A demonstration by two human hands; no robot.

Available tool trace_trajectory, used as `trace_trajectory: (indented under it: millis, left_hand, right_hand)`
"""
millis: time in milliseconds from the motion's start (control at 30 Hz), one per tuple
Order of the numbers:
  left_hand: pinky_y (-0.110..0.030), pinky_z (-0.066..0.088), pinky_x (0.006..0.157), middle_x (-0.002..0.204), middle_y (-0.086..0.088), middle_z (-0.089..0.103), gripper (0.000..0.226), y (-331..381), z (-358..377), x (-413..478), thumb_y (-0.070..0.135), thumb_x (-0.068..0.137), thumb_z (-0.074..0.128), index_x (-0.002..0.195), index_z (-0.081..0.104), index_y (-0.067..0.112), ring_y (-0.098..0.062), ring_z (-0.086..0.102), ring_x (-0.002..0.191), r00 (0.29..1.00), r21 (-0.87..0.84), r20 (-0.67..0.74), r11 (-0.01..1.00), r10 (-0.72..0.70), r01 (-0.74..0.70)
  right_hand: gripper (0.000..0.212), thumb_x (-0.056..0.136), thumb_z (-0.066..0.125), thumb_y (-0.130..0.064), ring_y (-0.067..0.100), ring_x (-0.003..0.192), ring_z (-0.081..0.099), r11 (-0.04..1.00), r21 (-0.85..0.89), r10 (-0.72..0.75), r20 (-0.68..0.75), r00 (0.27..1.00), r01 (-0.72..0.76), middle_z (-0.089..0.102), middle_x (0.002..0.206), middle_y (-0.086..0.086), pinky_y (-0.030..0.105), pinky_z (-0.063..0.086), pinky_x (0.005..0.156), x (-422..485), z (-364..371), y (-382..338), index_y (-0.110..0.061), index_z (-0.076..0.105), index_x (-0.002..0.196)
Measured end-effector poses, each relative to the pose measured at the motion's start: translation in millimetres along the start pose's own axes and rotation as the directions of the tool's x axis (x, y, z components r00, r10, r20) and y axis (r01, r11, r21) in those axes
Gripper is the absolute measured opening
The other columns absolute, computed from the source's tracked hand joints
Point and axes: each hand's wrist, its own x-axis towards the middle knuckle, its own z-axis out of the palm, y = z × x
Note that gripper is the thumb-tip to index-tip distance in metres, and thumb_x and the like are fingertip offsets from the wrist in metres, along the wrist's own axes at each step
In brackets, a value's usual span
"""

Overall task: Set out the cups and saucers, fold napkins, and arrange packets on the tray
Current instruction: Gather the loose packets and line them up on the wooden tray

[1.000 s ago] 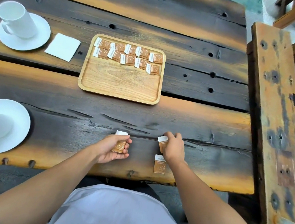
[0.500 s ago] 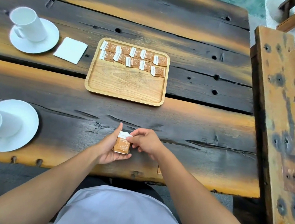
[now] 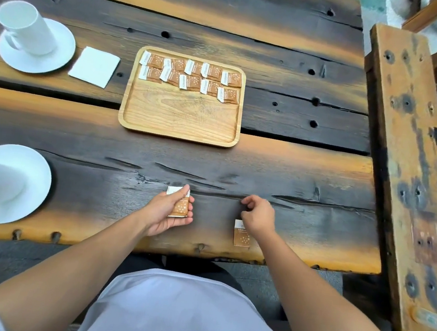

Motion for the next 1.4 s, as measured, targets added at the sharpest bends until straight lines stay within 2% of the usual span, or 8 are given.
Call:
trace_trajectory:
  millis: [200,467,567,733,933,1100,1267,1400]
  left_hand:
    - [-0.035,0.06,0.061,0.071,-0.011,0.066,0.038,-3,4,9,0.043,0.075,0.074,0.081,0.07,0.006,-0.022,0.065,0.062,1.0,0.046,0.007,0.999,-0.018,0.018]
    - [-0.036,0.06,0.061,0.072,-0.011,0.066,0.039,-6,12,9,0.044,0.081,0.07,0.087,0.067,0.005,-0.023,0.065,0.061,0.999,0.057,0.014,0.998,-0.039,0.039]
    - [-0.036,0.06,0.061,0.072,-0.011,0.066,0.04,-6,6,8,0.046,0.085,0.067,0.088,0.068,0.006,-0.023,0.065,0.062,0.999,0.046,0.002,0.998,-0.042,0.042]
    - [-0.039,0.062,0.07,0.083,-0.013,0.07,0.043,-2,-4,3,0.048,0.09,0.06,0.097,0.068,0.007,-0.024,0.07,0.072,0.998,0.038,-0.054,0.999,-0.03,0.032]
    - [-0.038,0.06,0.072,0.086,-0.017,0.071,0.063,6,2,-13,0.067,0.085,0.054,0.102,0.071,0.008,-0.025,0.069,0.076,0.994,-0.053,0.099,0.998,-0.039,0.044]
    - [-0.041,0.06,0.074,0.085,-0.017,0.069,0.027,17,-4,-20,0.028,0.092,0.059,0.107,0.065,0.006,-0.028,0.069,0.077,0.999,-0.202,0.042,0.979,0.015,-0.006]
    - [-0.039,0.055,0.081,0.1,-0.013,0.071,0.028,35,-8,-26,0.027,0.098,0.049,0.113,0.065,0.009,-0.026,0.068,0.088,0.995,-0.224,-0.077,0.972,0.057,-0.073]
    - [-0.034,0.049,0.08,0.115,-0.012,0.069,0.028,54,-3,-28,0.022,0.101,0.043,0.117,0.062,0.008,-0.027,0.065,0.098,0.96,-0.312,-0.216,0.919,0.177,-0.239]
  right_hand:
    - [0.051,0.073,0.071,-0.004,0.022,0.107,0.033,0.996,-0.085,-0.035,0.072,0.997,0.041,0.033,0.108,-0.001,0.028,0.035,0.088,-13,10,39,-0.028,0.056,0.115]
    - [0.026,0.078,0.064,-0.001,0.026,0.098,0.049,0.982,-0.175,-0.063,0.044,0.997,0.07,0.049,0.097,0.001,0.03,0.039,0.076,-17,26,29,-0.022,0.05,0.083]
    - [0.024,0.078,0.069,0.004,0.023,0.078,0.059,0.987,0.151,0.043,0.101,0.994,-0.058,0.061,0.083,0.005,0.033,0.051,0.066,-17,22,10,-0.016,0.056,0.079]
    - [0.021,0.079,0.07,0.012,0.014,0.055,0.064,0.649,0.727,-0.166,0.423,0.891,-0.225,0.067,0.068,0.009,0.022,0.051,0.048,-24,11,-47,-0.008,0.062,0.078]
    - [0.019,0.078,0.075,0.004,0.013,0.048,0.054,0.811,0.584,-0.288,0.366,0.885,0.022,0.06,0.07,0.007,0.024,0.046,0.044,-32,30,-102,-0.009,0.062,0.082]
    - [0.031,0.076,0.081,-0.015,0.019,0.077,0.057,0.918,0.333,-0.283,0.176,0.943,0.213,0.056,0.092,0.004,0.041,0.058,0.072,-29,43,-120,-0.016,0.062,0.1]
    - [0.04,0.088,0.071,-0.026,0.023,0.087,0.066,0.753,0.603,-0.092,0.493,0.865,-0.264,0.068,0.113,0.011,0.041,0.056,0.084,-34,46,-133,-0.012,0.055,0.122]
    - [0.044,0.088,0.069,-0.037,0.027,0.093,0.065,0.679,0.627,-0.081,0.581,0.81,-0.382,0.069,0.108,0.007,0.041,0.055,0.089,-36,50,-150,-0.008,0.059,0.12]
